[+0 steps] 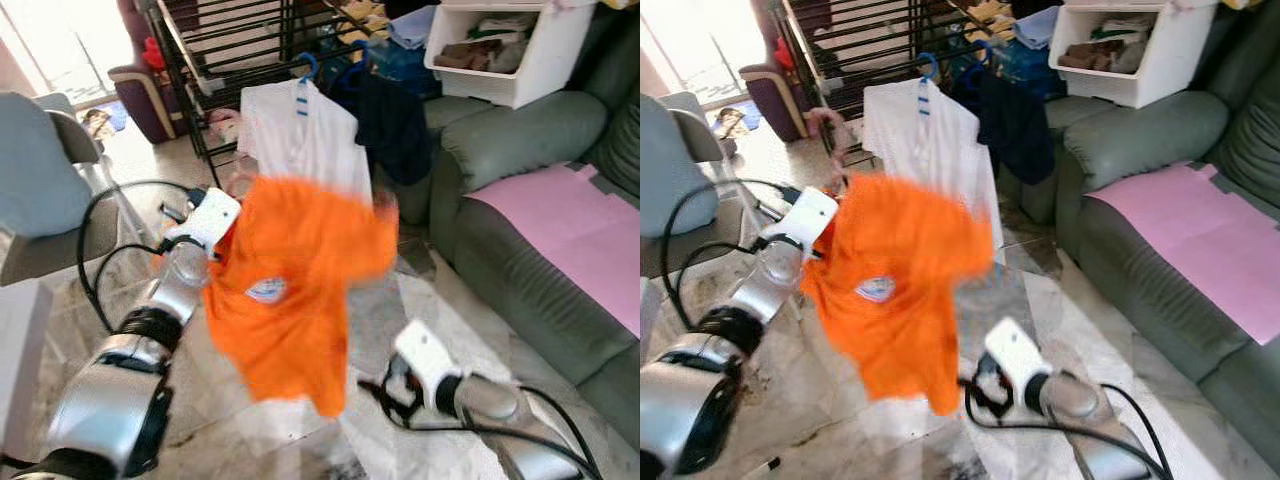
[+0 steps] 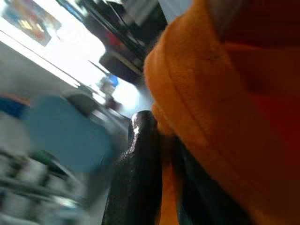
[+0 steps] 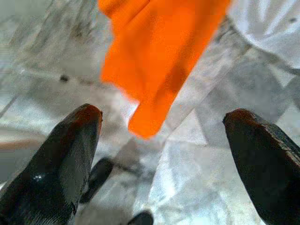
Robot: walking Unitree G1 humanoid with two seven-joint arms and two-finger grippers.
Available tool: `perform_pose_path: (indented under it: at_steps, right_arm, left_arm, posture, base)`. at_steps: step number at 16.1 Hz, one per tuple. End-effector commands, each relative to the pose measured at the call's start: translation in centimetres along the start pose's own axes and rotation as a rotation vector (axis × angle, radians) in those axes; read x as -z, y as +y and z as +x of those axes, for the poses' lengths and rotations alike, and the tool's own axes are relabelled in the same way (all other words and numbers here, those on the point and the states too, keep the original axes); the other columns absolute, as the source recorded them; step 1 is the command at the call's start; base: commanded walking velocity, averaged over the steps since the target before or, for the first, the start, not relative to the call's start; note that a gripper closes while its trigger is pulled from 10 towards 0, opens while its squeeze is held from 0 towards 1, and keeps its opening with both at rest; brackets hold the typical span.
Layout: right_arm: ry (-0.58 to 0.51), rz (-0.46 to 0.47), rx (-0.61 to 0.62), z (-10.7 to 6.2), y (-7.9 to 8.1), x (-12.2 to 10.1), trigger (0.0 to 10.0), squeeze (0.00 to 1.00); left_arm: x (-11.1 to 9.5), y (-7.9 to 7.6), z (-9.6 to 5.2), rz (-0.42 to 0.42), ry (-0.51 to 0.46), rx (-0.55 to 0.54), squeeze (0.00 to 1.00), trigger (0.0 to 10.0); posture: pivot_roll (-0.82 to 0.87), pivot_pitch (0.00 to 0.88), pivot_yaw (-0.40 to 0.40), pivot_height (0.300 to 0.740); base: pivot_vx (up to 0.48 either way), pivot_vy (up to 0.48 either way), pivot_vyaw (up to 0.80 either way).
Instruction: Hang hanger
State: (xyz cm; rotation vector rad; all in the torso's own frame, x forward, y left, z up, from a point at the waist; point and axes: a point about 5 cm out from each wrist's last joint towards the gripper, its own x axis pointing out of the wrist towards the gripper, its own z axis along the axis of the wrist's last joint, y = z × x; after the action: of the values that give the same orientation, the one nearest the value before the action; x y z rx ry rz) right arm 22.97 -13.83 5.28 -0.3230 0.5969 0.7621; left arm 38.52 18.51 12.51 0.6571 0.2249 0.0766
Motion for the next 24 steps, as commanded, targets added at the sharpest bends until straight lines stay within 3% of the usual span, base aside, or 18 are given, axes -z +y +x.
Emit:
perform_pose_path:
  at_steps: [1, 2, 3, 4, 5, 6, 8, 11, 12, 14, 18, 20, 22, 24]
  right_arm:
    - [-0.018, -0.029, -0.037, -0.2, 0.6, -0.7, 10.0, 0.0]
    - [-0.03, -0.015, -0.075, -0.3, 0.9, -1.1, 10.0, 0.0]
    - [-0.049, -0.02, -0.144, -0.7, 1.5, -1.7, 10.0, 0.0]
    - [-0.109, -0.036, -0.209, -1.5, 1.7, -3.1, 10.0, 0.0]
    - [-0.124, -0.042, -0.217, -1.9, 1.5, -3.7, 10.0, 0.0]
    - [-0.158, -0.063, -0.232, -2.7, 0.9, -5.0, 10.0, 0.0]
    - [-0.19, -0.091, -0.293, -4.0, 0.7, -6.6, 10.0, 0.0]
    - [-0.244, -0.176, -0.261, -5.0, -0.2, -8.3, 10.0, 0.0]
    - [-0.315, -0.147, -0.145, -5.1, -2.2, -9.8, 10.0, 0.0]
    - [-0.299, -0.166, -0.038, -5.5, -4.8, -9.6, 10.0, 0.0]
    - [-0.296, -0.181, -0.037, -5.3, -7.0, -9.6, 10.0, 0.0]
    - [-0.289, -0.181, -0.052, -5.0, -7.5, -9.6, 10.0, 0.0]
    - [-0.313, -0.141, -0.156, -4.3, -7.4, -9.8, 10.0, 0.0]
    - [-0.312, -0.141, -0.199, -3.9, -7.1, -9.7, 10.0, 0.0]
  left_arm:
    - [-0.6, 0.7, 0.3, -0.031, -0.005, -0.017, 0.0, 10.0]
    - [-0.8, 0.7, 0.3, 0.004, -0.033, -0.034, 0.0, 10.0]
    - [-1.3, 0.8, 0.2, 0.105, -0.104, -0.065, 0.0, 10.0]
    - [-1.8, 0.7, -0.2, 0.266, -0.221, -0.121, 0.0, 10.0]
    - [-1.9, 0.6, -0.3, 0.32, -0.255, -0.136, 0.0, 10.0]
    - [-1.4, 0.2, -0.6, 0.445, -0.304, -0.166, 0.0, 10.0]
    - [-0.1, 0.4, -0.8, 0.515, -0.286, -0.21, 0.0, 10.0]
    - [0.7, 0.9, -1.0, 0.556, -0.291, -0.263, 0.0, 10.0]
    - [0.6, 0.9, -1.2, 0.556, -0.33, -0.283, 0.0, 10.0]
    - [-0.5, 0.0, -1.7, 0.551, -0.452, -0.282, 0.0, 10.0]
    - [-1.5, -2.6, -2.7, 0.525, -0.577, -0.226, 0.0, 10.0]
    - [-2.0, -3.2, -2.9, 0.511, -0.611, -0.215, 0.0, 10.0]
    - [-2.3, -4.6, -3.5, 0.475, -0.635, -0.193, 0.0, 10.0]
    - [-2.2, -5.0, -3.7, 0.465, -0.634, -0.189, 0.0, 10.0]
  posture:
    - [-0.23, 0.0, 0.128, 0.74]
    - [-0.23, 0.0, 0.128, 0.74]
    - [-0.23, 0.0, 0.131, 0.74]
    - [-0.23, 0.0, 0.131, 0.74]
    - [-0.23, 0.0, 0.131, 0.74]
    - [-0.23, 0.0, 0.132, 0.74]
    - [-0.23, 0.0, 0.128, 0.74]
    - [-0.23, 0.0, 0.123, 0.74]
    - [-0.23, 0.0, 0.122, 0.74]
    - [-0.23, 0.0, 0.122, 0.74]
    - [-0.23, 0.0, 0.114, 0.74]
    - [-0.23, 0.0, 0.109, 0.74]
    - [-0.22, 0.0, 0.099, 0.74]
    - [-0.22, 0.0, 0.096, 0.74]
  base:
    - [0.0, 0.0, 0.0]
    - [0.0, 0.0, 0.0]
    - [0.0, 0.0, 0.0]
    - [0.0, 0.0, 0.0]
    - [0.0, 0.0, 0.0]
    - [0.0, 0.0, 0.0]
    - [0.0, 0.0, 0.0]
    - [0.0, 0.0, 0.0]
    - [0.0, 0.0, 0.0]
    - [0.0, 0.0, 0.0]
    - [0.0, 0.0, 0.0]
    - [0.0, 0.0, 0.0]
    - [0.0, 0.0, 0.0]
    - [0.0, 0.0, 0.0]
